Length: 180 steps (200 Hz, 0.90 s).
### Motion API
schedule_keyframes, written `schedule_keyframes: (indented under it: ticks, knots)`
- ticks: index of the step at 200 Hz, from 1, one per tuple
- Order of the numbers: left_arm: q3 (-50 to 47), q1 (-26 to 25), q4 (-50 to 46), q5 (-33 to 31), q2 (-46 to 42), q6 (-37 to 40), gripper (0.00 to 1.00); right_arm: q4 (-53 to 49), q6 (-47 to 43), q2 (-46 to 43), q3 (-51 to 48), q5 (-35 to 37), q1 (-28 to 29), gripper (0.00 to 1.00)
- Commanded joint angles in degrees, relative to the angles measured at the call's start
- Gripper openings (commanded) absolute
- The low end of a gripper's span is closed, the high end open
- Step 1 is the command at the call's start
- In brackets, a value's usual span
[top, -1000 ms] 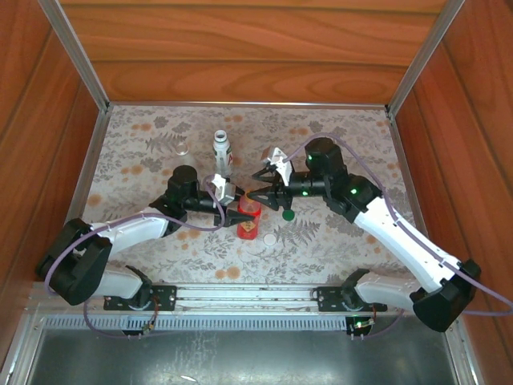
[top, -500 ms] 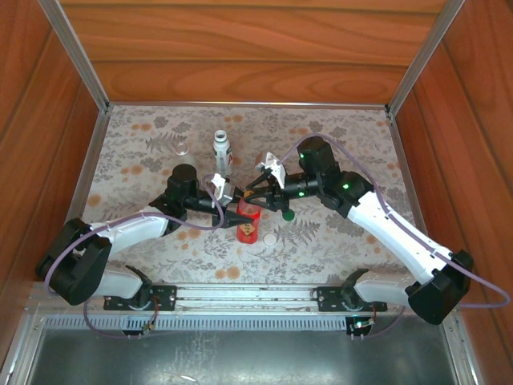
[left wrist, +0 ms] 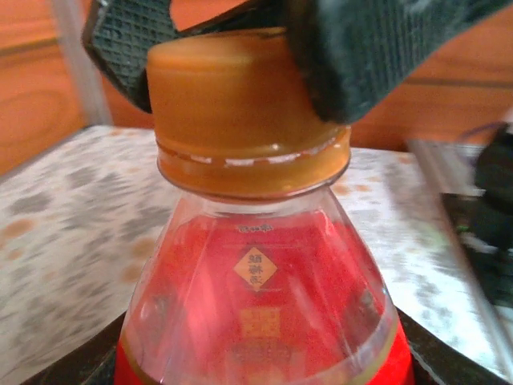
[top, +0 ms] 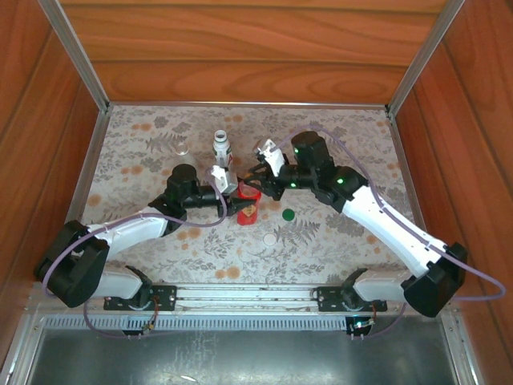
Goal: Screw on the bottle caps
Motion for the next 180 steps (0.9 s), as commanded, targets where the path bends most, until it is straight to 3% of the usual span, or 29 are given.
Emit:
schedule_keyframes:
  ticks: [1, 11, 28, 62, 90, 113, 154, 180]
  knots:
    - [2.3, 0.1, 2.1, -15.2, -1.9, 0.2, 0.56, -3.2, 9.6, 4.7, 2.5, 25.9, 2.5, 0.11]
    - [2.4, 0.1, 2.1, -17.6, -2.0, 0.1, 0.56, -7.0, 15.9, 7.5, 5.2, 34.6, 3.3, 0.07]
    - [3.0, 0.2, 2.1, -19.0, -1.8, -0.4, 0.56, -10.1, 21.5, 11.7, 8.1, 43.4, 5.1, 0.09]
    - [2.7, 0.2, 2.1, -17.3, -1.5, -1.3, 0.56, -5.9, 22.0, 12.9, 8.4, 41.5, 5.6, 0.17]
    - [1.0, 0.8, 2.1, -15.0, -2.7, -1.0, 0.56, 3.6, 14.0, 8.2, 4.1, 28.0, 5.0, 0.23]
    - [-0.3, 2.4, 2.0, -7.9, -3.4, -1.9, 0.56, 10.9, 6.7, 2.0, -1.2, 13.1, 4.2, 0.42]
    - [-1.8, 3.2, 2.0, 12.3, -4.1, -0.4, 0.56, 7.9, -1.8, -5.7, -4.1, -10.6, 1.5, 0.6]
    - [-1.2, 3.2, 1.9, 20.4, -3.9, -1.1, 0.56, 3.4, -4.4, -7.4, -3.6, -17.9, 1.1, 0.61]
